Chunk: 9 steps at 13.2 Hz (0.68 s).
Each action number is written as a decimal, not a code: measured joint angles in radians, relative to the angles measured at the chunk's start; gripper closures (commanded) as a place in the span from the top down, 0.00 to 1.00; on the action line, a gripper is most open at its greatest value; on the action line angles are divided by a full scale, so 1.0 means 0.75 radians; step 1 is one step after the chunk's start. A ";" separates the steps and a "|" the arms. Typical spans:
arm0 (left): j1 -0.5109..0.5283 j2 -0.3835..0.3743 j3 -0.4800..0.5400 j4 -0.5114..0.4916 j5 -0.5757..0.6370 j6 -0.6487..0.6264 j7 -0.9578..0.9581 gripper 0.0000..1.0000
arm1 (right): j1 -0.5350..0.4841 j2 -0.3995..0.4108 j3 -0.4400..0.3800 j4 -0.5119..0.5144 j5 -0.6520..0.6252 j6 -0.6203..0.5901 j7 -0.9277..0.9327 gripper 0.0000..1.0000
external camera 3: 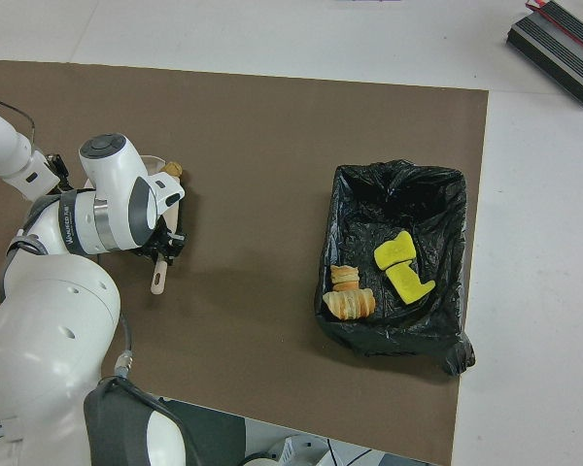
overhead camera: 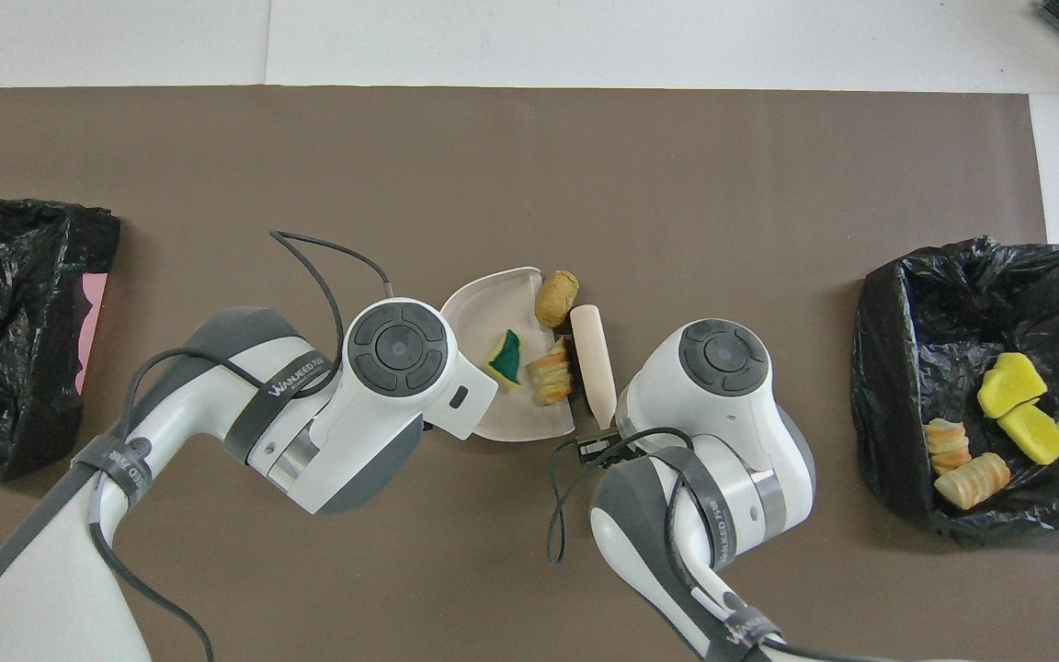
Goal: Sweep and dump trash in bin
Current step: 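Brush the crusts and green sponge into the dustpan with the right gripper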
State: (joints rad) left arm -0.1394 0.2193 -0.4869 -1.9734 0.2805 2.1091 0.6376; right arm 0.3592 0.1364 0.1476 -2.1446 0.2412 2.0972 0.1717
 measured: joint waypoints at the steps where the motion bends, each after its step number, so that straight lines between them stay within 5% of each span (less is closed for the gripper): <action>1: 0.000 0.000 0.000 -0.003 0.000 0.000 -0.004 0.00 | 0.019 0.003 0.001 0.012 0.050 0.007 -0.007 0.00; 6: 0.000 -0.002 0.000 -0.007 0.000 0.003 -0.006 0.00 | 0.041 0.005 -0.010 0.215 0.122 -0.200 -0.008 0.00; 9: 0.000 -0.003 0.000 -0.009 0.000 0.004 -0.009 0.00 | -0.051 0.004 -0.020 0.266 0.024 -0.281 -0.008 0.00</action>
State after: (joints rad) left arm -0.1394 0.2167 -0.4866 -1.9798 0.2802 2.1121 0.6308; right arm 0.3206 0.1395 0.1324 -1.9450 0.2588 1.8862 0.1659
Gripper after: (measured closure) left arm 0.687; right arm 0.744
